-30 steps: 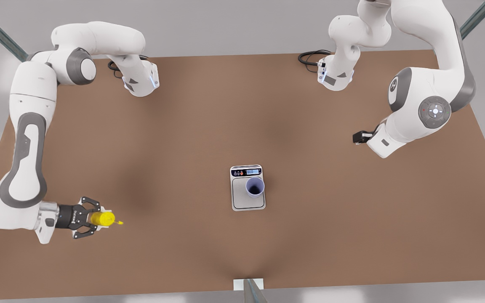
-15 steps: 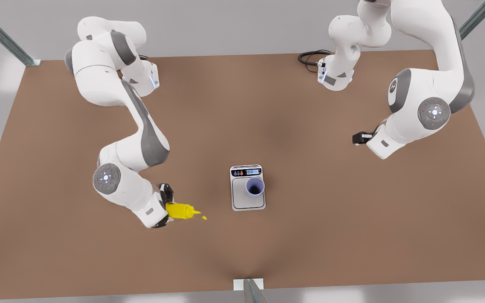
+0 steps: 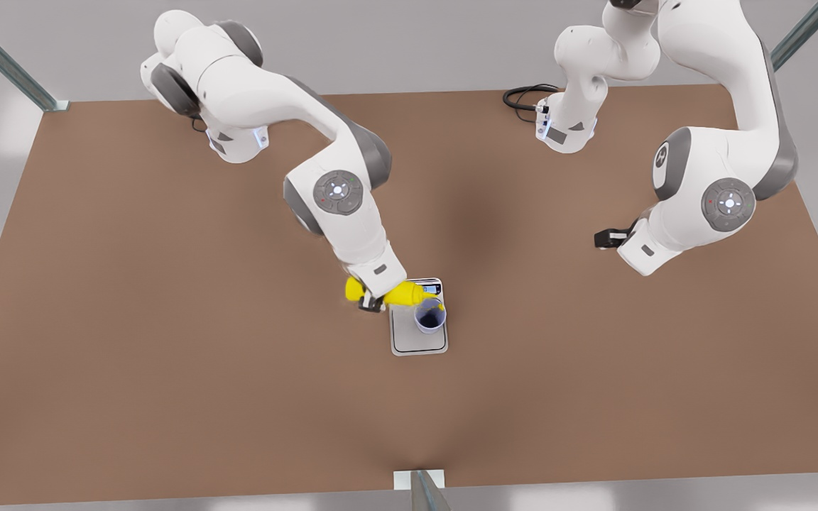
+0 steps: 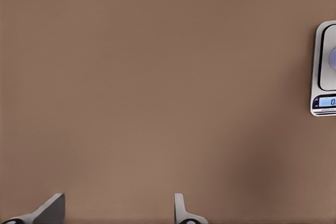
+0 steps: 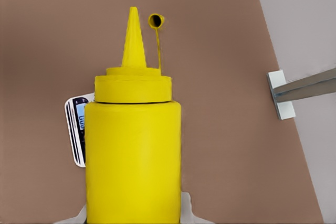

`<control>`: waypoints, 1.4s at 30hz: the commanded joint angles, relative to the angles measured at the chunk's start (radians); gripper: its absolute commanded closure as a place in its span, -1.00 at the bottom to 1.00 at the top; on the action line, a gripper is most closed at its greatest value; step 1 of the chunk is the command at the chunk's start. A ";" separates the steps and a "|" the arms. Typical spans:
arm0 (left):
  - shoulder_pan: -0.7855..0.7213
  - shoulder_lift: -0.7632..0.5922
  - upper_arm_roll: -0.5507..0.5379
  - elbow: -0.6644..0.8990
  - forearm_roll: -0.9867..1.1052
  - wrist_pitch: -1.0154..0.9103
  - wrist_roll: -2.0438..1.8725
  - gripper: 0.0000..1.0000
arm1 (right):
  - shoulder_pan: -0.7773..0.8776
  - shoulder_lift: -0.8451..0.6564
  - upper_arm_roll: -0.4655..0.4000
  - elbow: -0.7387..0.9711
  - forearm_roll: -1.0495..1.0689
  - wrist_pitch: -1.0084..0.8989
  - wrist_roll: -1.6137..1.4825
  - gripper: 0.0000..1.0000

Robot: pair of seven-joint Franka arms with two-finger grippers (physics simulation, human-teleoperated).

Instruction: Move cup to the weight, pick up sauce bottle, pour sauce

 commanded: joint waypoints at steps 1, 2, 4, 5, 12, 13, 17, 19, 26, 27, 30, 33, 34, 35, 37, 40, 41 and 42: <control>0.001 0.000 0.000 0.000 0.000 0.001 0.000 -1.00 | 0.004 0.000 0.001 0.000 -0.004 -0.001 0.004 -0.08; 0.002 0.000 0.002 0.000 -0.001 0.001 0.000 -1.00 | 0.013 0.000 -0.002 -0.001 -0.016 -0.001 0.005 -0.08; -0.001 0.000 0.002 0.000 0.000 0.001 0.002 -1.00 | 0.019 0.000 0.005 -0.002 -0.079 -0.002 0.004 -0.08; 0.001 -0.002 0.002 0.000 0.002 0.001 0.003 -1.00 | 0.021 0.000 0.004 -0.003 -0.085 -0.004 0.005 -0.08; -0.003 -0.002 0.002 0.000 0.027 0.001 0.000 -1.00 | 0.015 0.000 0.001 -0.011 -0.110 -0.019 0.008 -0.10; -0.003 -0.002 0.002 0.000 0.027 0.001 0.000 -1.00 | 0.015 0.000 0.002 -0.011 -0.110 -0.019 0.008 -0.10; -0.003 0.000 0.000 0.000 0.025 0.001 0.000 -1.00 | -0.010 0.000 0.007 -0.009 -0.064 -0.019 0.051 -0.14; -0.003 0.000 0.000 0.000 0.025 0.001 0.000 -1.00 | -0.059 -0.017 0.008 -0.011 0.037 -0.026 0.065 -0.14; -0.003 0.001 0.000 0.000 0.025 0.001 0.000 -1.00 | -0.289 -0.023 0.012 -0.008 0.346 -0.082 -0.021 -0.14; -0.003 0.001 0.000 0.000 0.025 0.001 0.000 -1.00 | -0.329 -0.022 0.010 -0.008 0.389 -0.108 -0.070 -0.14; -0.003 0.001 0.000 0.000 0.025 0.001 0.000 -1.00 | -0.456 -0.022 0.010 -0.008 0.501 -0.168 -0.240 -0.14; -0.004 0.001 0.000 0.000 0.025 0.001 0.000 -1.00 | -0.605 -0.017 0.010 -0.014 0.602 -0.229 -0.466 -0.14; -0.007 0.001 0.000 0.000 0.025 -0.001 0.000 -1.00 | -0.642 -0.014 0.010 -0.017 0.656 -0.239 -0.547 -0.14; -0.007 0.001 0.000 0.000 0.027 -0.001 0.000 -1.00 | -0.688 -0.014 0.010 -0.051 0.676 -0.249 -0.599 -0.14; -0.007 0.001 0.000 0.000 0.027 0.001 0.000 -1.00 | -0.740 -0.012 0.010 -0.086 0.711 -0.263 -0.703 -0.14; -0.013 0.003 0.000 0.000 0.027 0.001 0.000 -1.00 | -0.772 0.004 0.010 -0.139 0.772 -0.256 -0.851 -0.13; -0.013 0.003 0.000 0.000 0.027 0.001 0.000 -1.00 | -0.775 0.003 0.008 -0.140 0.791 -0.256 -0.851 -0.13; -0.013 0.003 0.000 0.000 0.027 -0.001 0.000 -1.00 | -0.782 0.004 0.008 -0.143 0.792 -0.256 -0.855 -0.13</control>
